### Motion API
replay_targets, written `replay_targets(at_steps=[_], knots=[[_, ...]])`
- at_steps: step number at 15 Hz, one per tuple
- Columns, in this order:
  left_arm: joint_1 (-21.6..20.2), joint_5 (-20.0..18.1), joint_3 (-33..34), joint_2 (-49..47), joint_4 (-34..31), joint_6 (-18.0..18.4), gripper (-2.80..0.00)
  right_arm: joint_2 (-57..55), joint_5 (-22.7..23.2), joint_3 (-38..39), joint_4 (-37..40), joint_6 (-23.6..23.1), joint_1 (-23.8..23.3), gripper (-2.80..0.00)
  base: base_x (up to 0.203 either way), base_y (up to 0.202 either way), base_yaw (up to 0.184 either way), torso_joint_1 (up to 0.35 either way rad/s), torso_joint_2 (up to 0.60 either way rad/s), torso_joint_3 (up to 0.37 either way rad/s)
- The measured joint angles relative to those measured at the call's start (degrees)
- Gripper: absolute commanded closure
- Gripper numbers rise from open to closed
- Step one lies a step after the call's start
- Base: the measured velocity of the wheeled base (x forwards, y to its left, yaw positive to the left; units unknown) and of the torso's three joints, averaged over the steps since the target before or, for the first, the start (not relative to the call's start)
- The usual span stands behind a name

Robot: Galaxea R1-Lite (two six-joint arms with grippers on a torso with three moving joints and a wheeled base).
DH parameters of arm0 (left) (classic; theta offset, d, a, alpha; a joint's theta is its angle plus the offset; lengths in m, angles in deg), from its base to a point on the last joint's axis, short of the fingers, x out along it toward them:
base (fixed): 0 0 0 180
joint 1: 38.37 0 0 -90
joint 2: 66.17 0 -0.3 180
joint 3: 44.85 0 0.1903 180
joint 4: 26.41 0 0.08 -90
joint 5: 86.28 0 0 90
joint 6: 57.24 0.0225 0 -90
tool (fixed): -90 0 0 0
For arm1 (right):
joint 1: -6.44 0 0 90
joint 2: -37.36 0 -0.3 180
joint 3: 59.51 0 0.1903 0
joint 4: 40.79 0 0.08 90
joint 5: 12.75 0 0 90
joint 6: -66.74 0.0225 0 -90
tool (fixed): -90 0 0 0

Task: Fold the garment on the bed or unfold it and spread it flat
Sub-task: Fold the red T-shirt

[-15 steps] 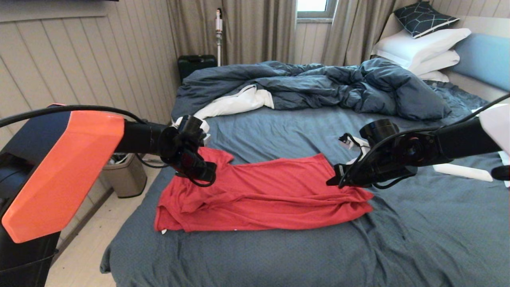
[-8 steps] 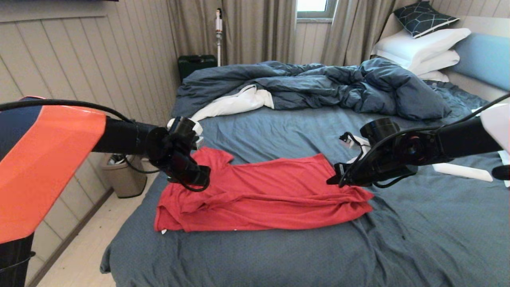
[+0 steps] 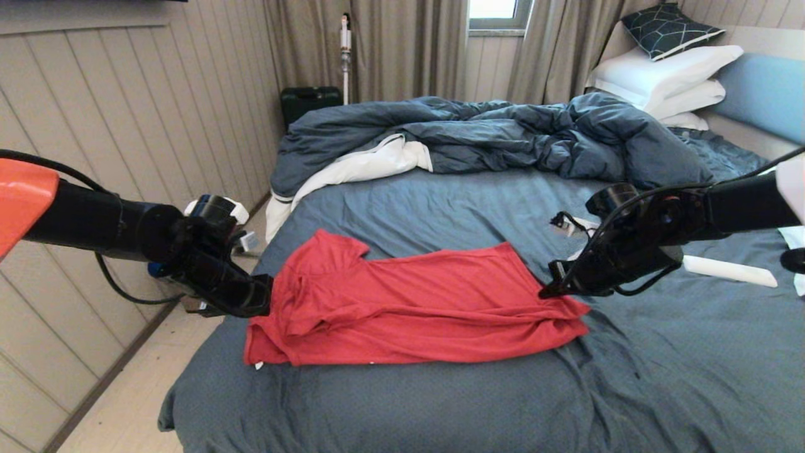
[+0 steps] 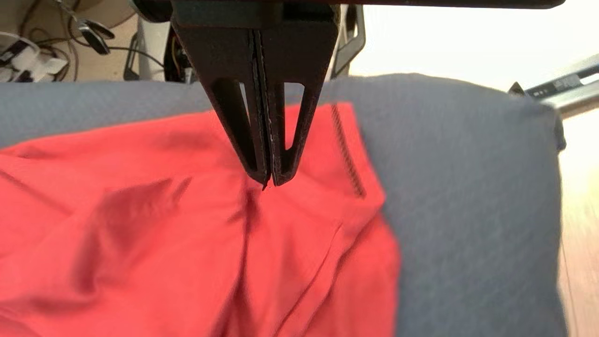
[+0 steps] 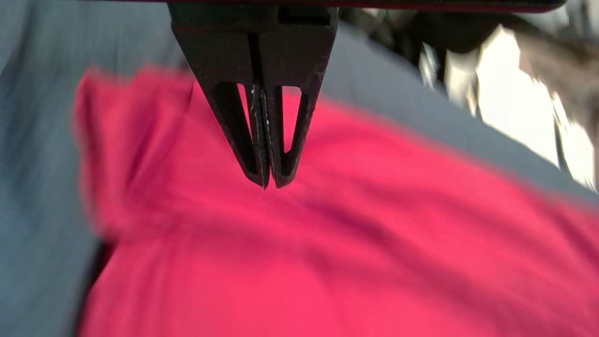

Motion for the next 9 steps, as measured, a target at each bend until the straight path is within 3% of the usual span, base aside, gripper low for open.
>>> replay_targets(at_steps=[2, 9], knots=[[-0.21, -0.23, 1.03, 1.09, 0.04, -0.65, 0.00, -0.11, -0.01, 0.16, 3.10, -2.49, 0.19, 0.00, 0.000, 0.000, 0.000, 0.000, 0.00, 0.000], [0.02, -0.80, 1.77, 2.16, -0.02, -0.75, 0.00, -1.29, -1.19, 2.15, 3.32, -2.52, 3.84, 0.00, 0.000, 0.000, 0.000, 0.000, 0.00, 0.000]])
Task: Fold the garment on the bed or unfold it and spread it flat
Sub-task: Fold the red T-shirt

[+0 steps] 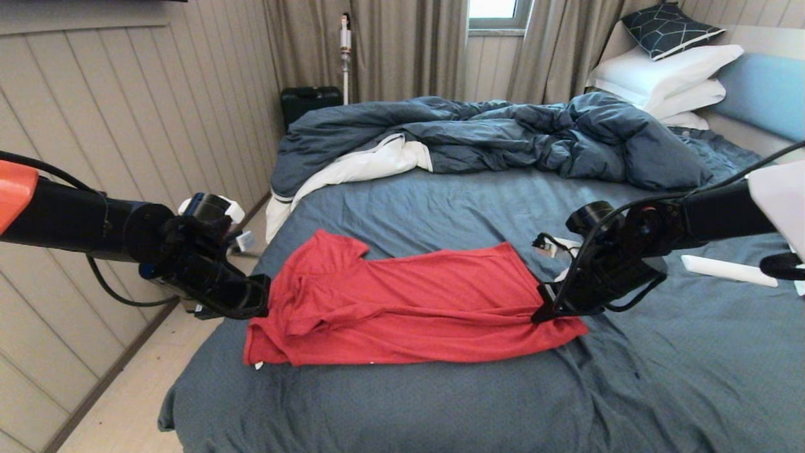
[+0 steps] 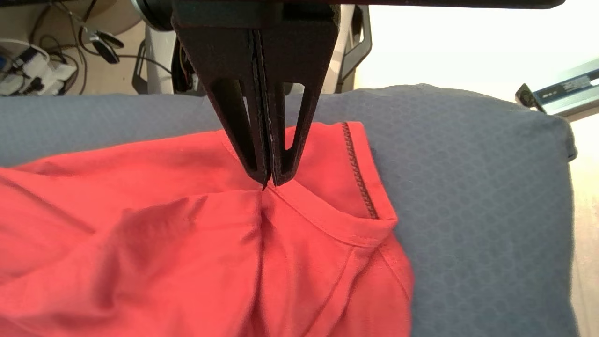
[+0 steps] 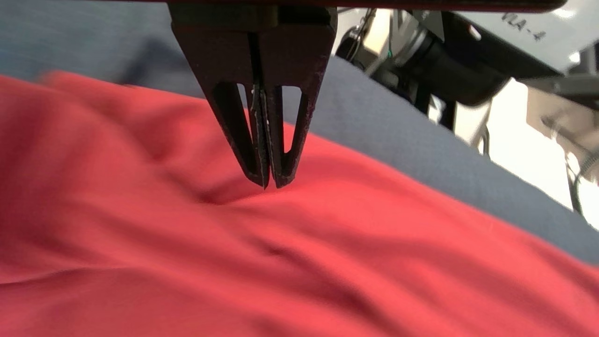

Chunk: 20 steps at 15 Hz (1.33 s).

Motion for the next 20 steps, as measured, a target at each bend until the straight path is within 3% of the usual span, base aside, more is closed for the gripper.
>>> replay_targets(at_steps=[6, 12, 20], knots=[[-0.10, -1.41, 0.22, 0.22, 0.02, 0.06, 0.00, -2.15, -2.52, -0.91, -0.09, -0.01, 1.72, 0.00, 0.000, 0.000, 0.000, 0.000, 0.00, 0.000], [0.13, -1.57, 0.79, 0.60, 0.10, 0.00, 0.00, -8.17, -6.45, -9.87, 1.24, 0.78, 2.66, 0.00, 0.000, 0.000, 0.000, 0.000, 0.00, 0.000], [0.13, -1.49, 1.49, 0.77, 2.44, 0.00, 0.00, -15.46, -8.78, -25.09, 1.07, 10.94, 3.95, 0.00, 0.000, 0.000, 0.000, 0.000, 0.00, 0.000]])
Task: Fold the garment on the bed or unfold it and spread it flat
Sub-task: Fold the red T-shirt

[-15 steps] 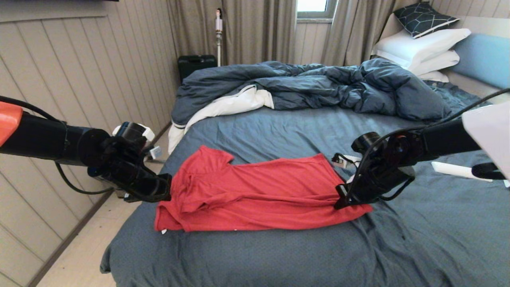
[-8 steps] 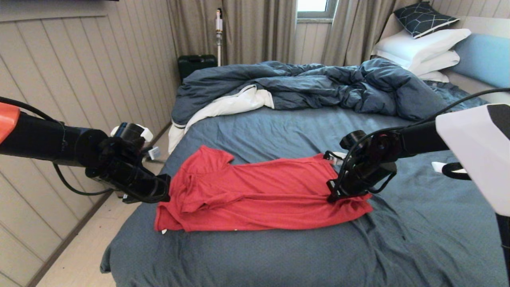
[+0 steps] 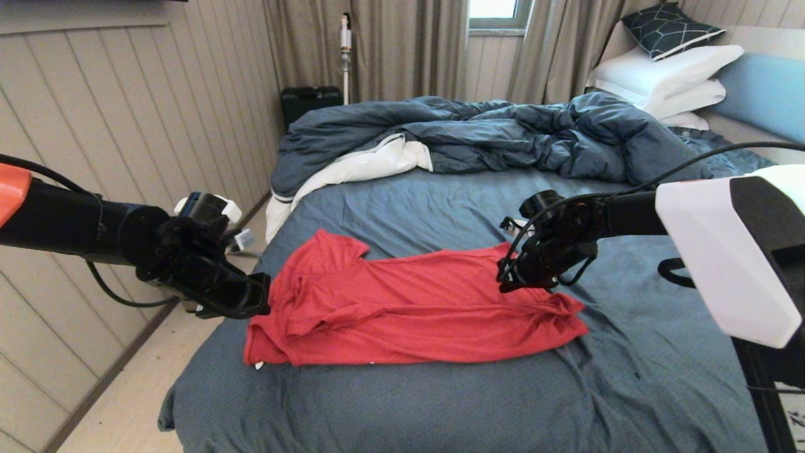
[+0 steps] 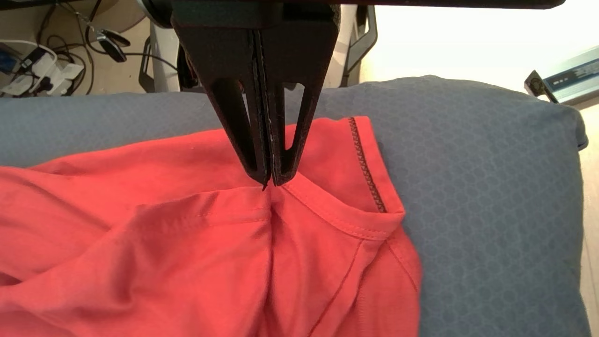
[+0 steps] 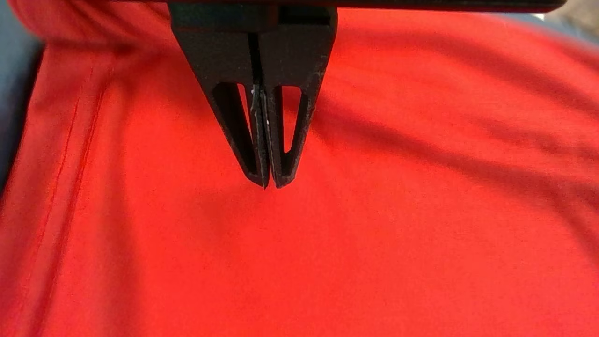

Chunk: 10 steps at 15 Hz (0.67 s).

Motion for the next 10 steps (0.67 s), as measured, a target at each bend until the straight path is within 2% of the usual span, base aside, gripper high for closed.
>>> replay_targets(at_steps=[3, 5, 8, 10], knots=[[0.24, -0.06, 0.25, 0.40, -0.02, -0.02, 0.00, 0.05, -0.26, -0.94, 0.24, 1.78, 0.48, 0.00, 0.000, 0.000, 0.000, 0.000, 0.00, 0.000], [1.00, -0.06, 1.08, 1.10, 0.02, 0.00, 0.00, 2.86, -0.07, 1.46, 0.22, 1.61, 1.89, 0.00, 0.000, 0.000, 0.000, 0.000, 0.00, 0.000], [2.42, -0.23, 2.29, 2.75, 0.11, -0.72, 0.00, 5.88, -0.01, 4.09, 0.24, 1.78, 9.07, 0.00, 0.000, 0.000, 0.000, 0.000, 0.00, 0.000], [4.78, -0.50, 2.86, 3.33, 0.06, -1.07, 0.00, 6.12, -0.12, 4.26, 0.22, 2.35, 13.64, 0.00, 0.000, 0.000, 0.000, 0.000, 0.00, 0.000]])
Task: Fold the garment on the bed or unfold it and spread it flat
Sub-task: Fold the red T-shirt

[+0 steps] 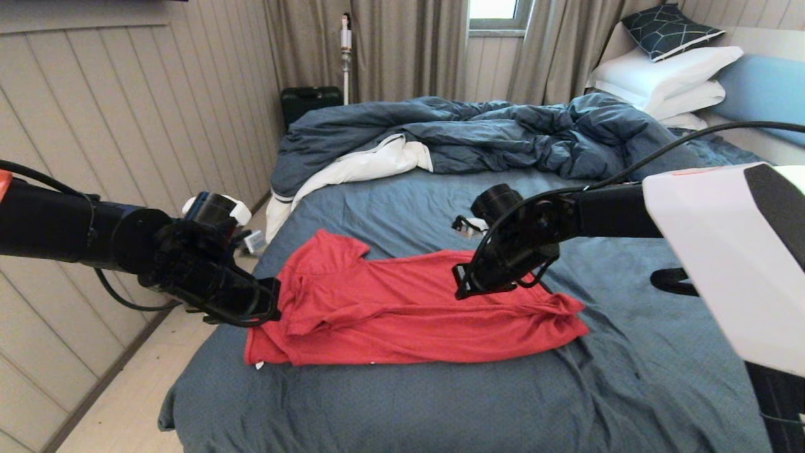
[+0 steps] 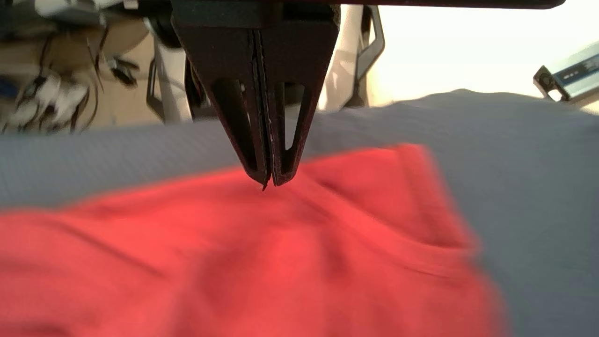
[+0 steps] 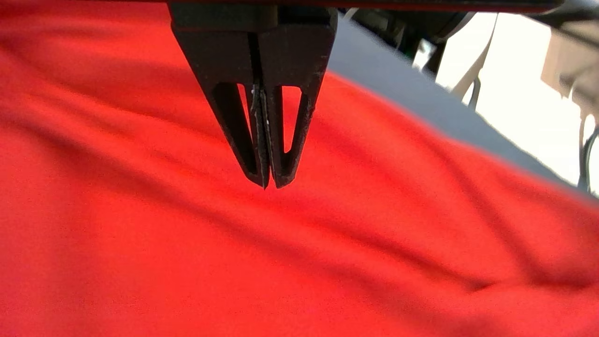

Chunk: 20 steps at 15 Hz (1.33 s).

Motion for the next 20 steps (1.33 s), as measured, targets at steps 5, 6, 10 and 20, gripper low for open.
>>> replay_targets(at_steps=[5, 6, 10, 20], knots=[[6.97, 0.55, 0.99, -0.69, 0.02, 0.20, 0.00, 0.19, -0.20, 1.77, -0.30, 3.02, 3.97, 0.00, 0.000, 0.000, 0.000, 0.000, 0.00, 0.000], [8.23, 0.91, 0.62, -1.50, 0.13, 0.36, 0.00, 1.40, -0.16, 3.26, -0.50, 3.03, 2.64, 0.00, 0.000, 0.000, 0.000, 0.000, 0.00, 0.000], [11.41, 4.53, -1.49, -4.99, 0.02, 0.50, 0.00, 7.96, 0.33, 8.21, -1.56, 2.99, -4.78, 0.00, 0.000, 0.000, 0.000, 0.000, 0.00, 0.000], [10.45, 17.28, -7.28, -16.35, 7.09, 0.97, 0.00, 14.76, 2.08, 13.11, -6.52, 2.53, -6.83, 0.00, 0.000, 0.000, 0.000, 0.000, 0.00, 0.000]])
